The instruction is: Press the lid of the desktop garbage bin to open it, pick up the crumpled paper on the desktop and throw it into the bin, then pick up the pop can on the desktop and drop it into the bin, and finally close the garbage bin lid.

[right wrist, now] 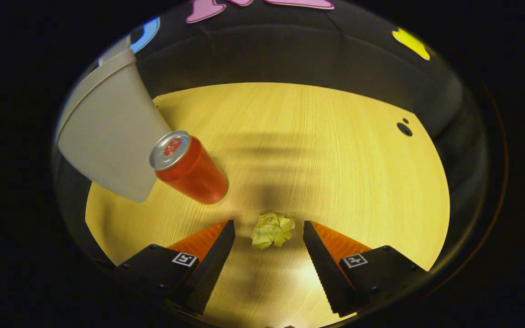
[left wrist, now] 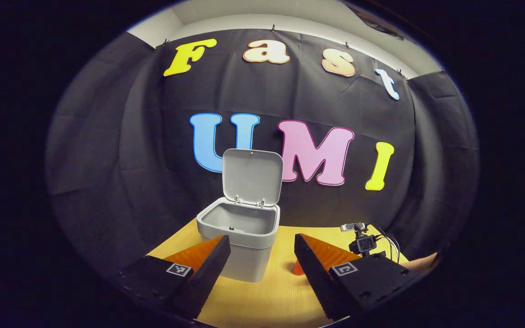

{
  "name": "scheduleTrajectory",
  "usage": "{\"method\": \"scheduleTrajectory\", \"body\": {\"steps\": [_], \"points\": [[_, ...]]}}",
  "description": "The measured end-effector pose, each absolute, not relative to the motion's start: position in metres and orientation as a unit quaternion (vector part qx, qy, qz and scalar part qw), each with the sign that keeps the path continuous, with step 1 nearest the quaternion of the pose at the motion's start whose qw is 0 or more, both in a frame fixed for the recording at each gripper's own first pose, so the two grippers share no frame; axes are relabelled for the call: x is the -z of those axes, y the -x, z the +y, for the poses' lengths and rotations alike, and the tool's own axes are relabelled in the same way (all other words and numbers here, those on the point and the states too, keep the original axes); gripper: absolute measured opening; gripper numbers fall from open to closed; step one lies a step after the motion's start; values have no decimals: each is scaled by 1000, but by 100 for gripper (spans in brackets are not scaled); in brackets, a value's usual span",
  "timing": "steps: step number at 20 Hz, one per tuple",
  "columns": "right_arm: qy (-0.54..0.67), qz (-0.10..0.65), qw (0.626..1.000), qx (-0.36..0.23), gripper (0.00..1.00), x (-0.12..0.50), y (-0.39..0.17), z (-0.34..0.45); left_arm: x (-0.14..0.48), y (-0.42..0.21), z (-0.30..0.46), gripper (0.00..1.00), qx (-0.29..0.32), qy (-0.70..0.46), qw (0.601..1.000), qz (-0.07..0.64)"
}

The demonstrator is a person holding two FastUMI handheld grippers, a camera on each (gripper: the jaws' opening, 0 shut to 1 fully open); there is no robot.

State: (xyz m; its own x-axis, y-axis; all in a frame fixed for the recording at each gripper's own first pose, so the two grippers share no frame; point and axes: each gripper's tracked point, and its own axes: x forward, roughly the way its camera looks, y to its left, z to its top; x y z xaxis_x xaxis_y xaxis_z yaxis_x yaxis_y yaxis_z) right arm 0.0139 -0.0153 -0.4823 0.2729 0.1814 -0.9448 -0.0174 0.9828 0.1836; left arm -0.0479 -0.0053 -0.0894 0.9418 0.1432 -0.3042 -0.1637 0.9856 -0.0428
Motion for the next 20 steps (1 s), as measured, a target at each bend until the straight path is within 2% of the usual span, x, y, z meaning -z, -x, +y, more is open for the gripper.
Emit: {"method": "scheduleTrajectory", "body": {"steps": [4,9,10,12,14,15,16,17,18,19,20], "points": [[-63,621,778,-65,95,503,-7,-11,93,50,-1,96,-106,26,981,160],[-36,617,783,-69,92,511,-12,-12,93,47,-5,96,-112,23,981,159],[-25,621,781,-62,88,512,-11,-17,95,47,-6,96,-112,22,980,160],[-28,624,779,-60,55,513,-8,-18,95,46,-10,96,-110,21,981,160],[-40,627,776,-58,49,510,-7,-19,96,45,-13,95,-104,20,982,159],[-46,631,772,-57,34,509,-5,-21,97,45,-14,96,-102,19,982,159],[-55,633,770,-55,42,509,-4,-20,97,44,-14,96,-100,18,982,160],[-62,635,768,-52,27,506,0,-19,98,45,-14,96,-99,17,982,161],[-72,631,771,-52,42,500,-1,-18,99,45,-15,96,-96,18,982,164],[-88,619,779,-51,27,491,-5,-15,99,45,-19,95,-89,19,982,165],[-100,607,787,-47,41,482,-8,-15,98,45,-21,96,-83,19,983,162]]}}
